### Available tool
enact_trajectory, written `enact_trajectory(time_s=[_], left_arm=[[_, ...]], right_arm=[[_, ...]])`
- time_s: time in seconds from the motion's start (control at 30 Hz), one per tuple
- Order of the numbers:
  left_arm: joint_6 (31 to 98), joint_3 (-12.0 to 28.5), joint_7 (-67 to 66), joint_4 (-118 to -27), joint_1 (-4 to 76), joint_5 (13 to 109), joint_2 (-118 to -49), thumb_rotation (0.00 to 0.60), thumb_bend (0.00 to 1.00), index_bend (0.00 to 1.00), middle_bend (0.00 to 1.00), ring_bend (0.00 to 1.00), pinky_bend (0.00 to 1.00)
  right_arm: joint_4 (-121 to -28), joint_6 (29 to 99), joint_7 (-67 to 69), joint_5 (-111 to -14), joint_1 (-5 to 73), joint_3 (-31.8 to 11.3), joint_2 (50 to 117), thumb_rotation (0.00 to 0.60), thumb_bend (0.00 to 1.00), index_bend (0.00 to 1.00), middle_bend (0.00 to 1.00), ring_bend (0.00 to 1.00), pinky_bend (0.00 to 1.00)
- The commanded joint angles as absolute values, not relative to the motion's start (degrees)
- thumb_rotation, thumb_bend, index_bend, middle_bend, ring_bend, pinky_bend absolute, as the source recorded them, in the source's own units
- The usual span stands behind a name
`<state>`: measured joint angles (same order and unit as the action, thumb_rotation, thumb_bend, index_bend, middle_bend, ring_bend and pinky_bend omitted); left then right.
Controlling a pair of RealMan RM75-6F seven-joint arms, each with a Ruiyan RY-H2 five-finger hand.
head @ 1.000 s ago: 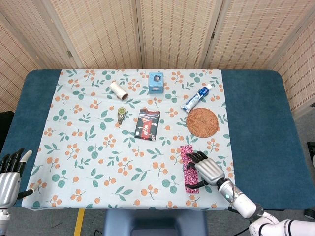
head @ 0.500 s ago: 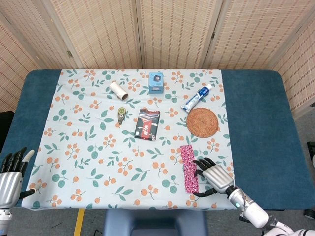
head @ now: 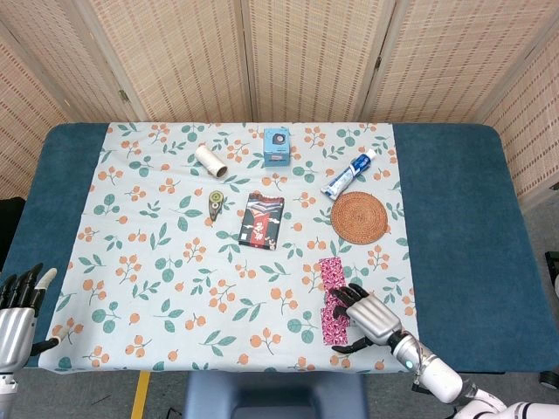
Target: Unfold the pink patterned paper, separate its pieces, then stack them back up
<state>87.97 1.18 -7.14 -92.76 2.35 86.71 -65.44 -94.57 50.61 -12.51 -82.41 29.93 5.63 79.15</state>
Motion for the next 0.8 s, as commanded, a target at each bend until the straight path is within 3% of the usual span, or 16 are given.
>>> enact_trajectory(time_s=[0.03, 0.4, 0.8], left_arm=[[88.1, 1.1, -6.9, -92.5, 2.2, 86.7, -65.5, 0.600, 0.23, 0.12, 0.03, 0.09, 0.00], [88.6, 1.1, -5.7, -91.9, 1.8, 86.8, -65.4, 0.600, 0.23, 0.12, 0.03, 0.09, 0.00], [88.7, 1.0, -7.3, -93.4, 2.1, 88.1, -65.1, 0.600, 0.23, 0.12, 0.03, 0.09, 0.00]], right_arm=[[-94.5, 50.3, -13.0, -82.3, 30.4, 4.9, 80.4, 0.192, 0.23, 0.31, 0.07, 0.00, 0.00], [-95.8, 50.2, -14.0, -82.4, 31.9, 3.4, 81.5, 0.194, 0.23, 0.31, 0.07, 0.00, 0.00], [-97.8, 55.5, -6.6, -88.8, 27.5, 9.3, 71.9, 0.194, 0.22, 0.33, 0.09, 0.00, 0.00]])
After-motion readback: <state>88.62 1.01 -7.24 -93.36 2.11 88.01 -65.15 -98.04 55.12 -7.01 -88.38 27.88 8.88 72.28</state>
